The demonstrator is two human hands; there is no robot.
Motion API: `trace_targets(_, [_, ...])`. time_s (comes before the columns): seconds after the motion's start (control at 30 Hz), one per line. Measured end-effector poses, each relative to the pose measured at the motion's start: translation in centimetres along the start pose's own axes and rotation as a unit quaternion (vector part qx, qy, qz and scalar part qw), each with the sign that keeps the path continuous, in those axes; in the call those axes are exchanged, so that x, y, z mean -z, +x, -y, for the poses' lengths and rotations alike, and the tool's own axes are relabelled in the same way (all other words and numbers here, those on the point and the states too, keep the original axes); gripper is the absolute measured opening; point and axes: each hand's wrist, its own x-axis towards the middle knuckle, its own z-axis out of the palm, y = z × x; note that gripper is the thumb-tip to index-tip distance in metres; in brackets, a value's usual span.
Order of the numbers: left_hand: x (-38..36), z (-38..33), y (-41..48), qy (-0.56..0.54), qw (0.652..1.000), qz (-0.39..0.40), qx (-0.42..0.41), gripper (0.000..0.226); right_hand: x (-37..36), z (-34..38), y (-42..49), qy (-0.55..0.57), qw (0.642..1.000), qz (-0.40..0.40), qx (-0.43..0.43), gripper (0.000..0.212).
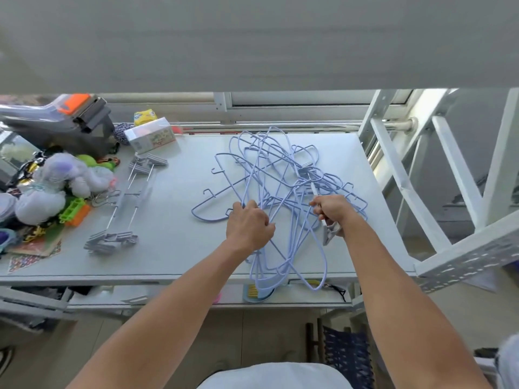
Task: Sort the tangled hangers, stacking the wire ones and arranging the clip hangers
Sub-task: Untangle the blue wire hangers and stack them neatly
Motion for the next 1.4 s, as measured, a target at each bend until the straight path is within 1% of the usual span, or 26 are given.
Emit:
trace_targets(0.1, [0.2, -0.4, 0.1, -0.005, 1.000, -0.007, 0.014, 0.038, 0.4, -0.6, 0.4, 0.043, 0.999, 0.026, 0.006, 0.029])
trace_targets(0.2, [0.0, -0.3, -0.1, -0.021, 1.000, -0.006, 0.019, 0.038, 0.6, -1.6, 0.4, 0.004, 0.999, -0.007, 0.040, 0.021])
trace_targets(0.27, [-0.2, -0.2, -0.3, -0.042, 0.999, -0.018, 0.014, 0.039, 0.9, -2.1, 0.8, -0.083, 0.992, -0.059, 0.072, 0.021])
trace_targets(0.33, [-0.2, -0.1, -0.5, -0.066, 0.997, -0.034, 0.014, 0.039, 1.3, -2.6, 1.1, -0.207, 0.964, -0.125, 0.110, 0.028])
trace_targets(0.4, [-0.2, 0.0, -0.7, -0.083, 0.995, -0.043, 0.018, 0.038, 1.5, -2.3, 0.6, -0.278, 0.935, -0.176, 0.131, 0.037])
trace_targets(0.43, [-0.3, 0.1, -0.7, -0.090, 0.995, -0.045, 0.023, 0.039, 1.7, -2.1, 0.6, -0.297, 0.928, -0.178, 0.140, 0.039])
trace_targets(0.47, [-0.3, 0.2, -0.7, -0.094, 0.994, -0.044, 0.030, 0.040, 1.9, -1.7, 0.5, -0.305, 0.928, -0.161, 0.140, 0.039])
trace_targets(0.53, [-0.3, 0.5, -0.7, -0.093, 0.994, -0.046, 0.041, 0.041, 2.5, -0.8, 0.8, -0.248, 0.961, -0.088, 0.089, 0.025])
trace_targets(0.57, [-0.4, 0.6, -0.7, -0.088, 0.994, -0.046, 0.044, 0.041, 2.8, -0.5, 0.9, -0.201, 0.976, -0.060, 0.053, 0.017])
trace_targets(0.6, [-0.4, 0.6, -0.7, -0.082, 0.995, -0.047, 0.045, 0.042, 2.9, -0.4, 0.8, -0.167, 0.984, -0.044, 0.029, 0.015])
trace_targets(0.7, [-0.3, 0.6, -0.4, -0.056, 0.996, -0.047, 0.042, 0.042, 3.1, -0.8, 0.7, -0.102, 0.995, 0.016, 0.014, 0.026])
trace_targets(0.77, [-0.2, 0.6, -0.3, -0.046, 0.997, -0.044, 0.052, 0.042, 3.2, -1.0, 0.6, 0.004, 0.998, 0.064, -0.021, 0.026])
trace_targets(0.83, [-0.1, 0.7, -0.3, -0.047, 0.996, -0.049, 0.058, 0.041, 3.6, -1.3, 0.5, 0.096, 0.990, 0.090, -0.046, 0.026])
trace_targets(0.93, [0.1, 0.6, -0.3, -0.032, 0.996, -0.059, 0.054, 0.042, 4.2, -1.2, 0.0, 0.186, 0.972, 0.135, -0.055, 0.029])
trace_targets(1.03, [0.3, 0.5, -0.1, -0.016, 0.998, -0.052, 0.041, 0.041, 4.4, -1.2, 0.1, 0.296, 0.936, 0.175, -0.068, 0.033])
trace_targets(1.1, [0.5, 0.5, 0.0, -0.003, 0.999, -0.041, 0.035, 0.039, 4.5, -1.6, 0.5, 0.343, 0.917, 0.188, -0.071, 0.034])
trace_targets(1.2, [0.7, 0.6, -0.1, 0.022, 0.999, -0.015, 0.037, 0.039, 4.2, -1.9, 0.5, 0.377, 0.900, 0.204, -0.073, 0.036])
trace_targets(1.27, [0.6, 0.7, -0.2, 0.023, 0.999, -0.006, 0.040, 0.041, 4.1, -1.9, 0.4, 0.372, 0.903, 0.202, -0.076, 0.035])
trace_targets(1.33, [0.4, 0.7, -0.3, 0.005, 0.999, -0.019, 0.038, 0.042, 3.5, -2.0, 0.4, 0.317, 0.929, 0.178, -0.073, 0.032])
trace_targets(1.4, [0.3, 0.7, -0.3, -0.042, 0.997, -0.041, 0.045, 0.041, 2.8, -2.1, 0.4, 0.211, 0.967, 0.132, -0.057, 0.028])
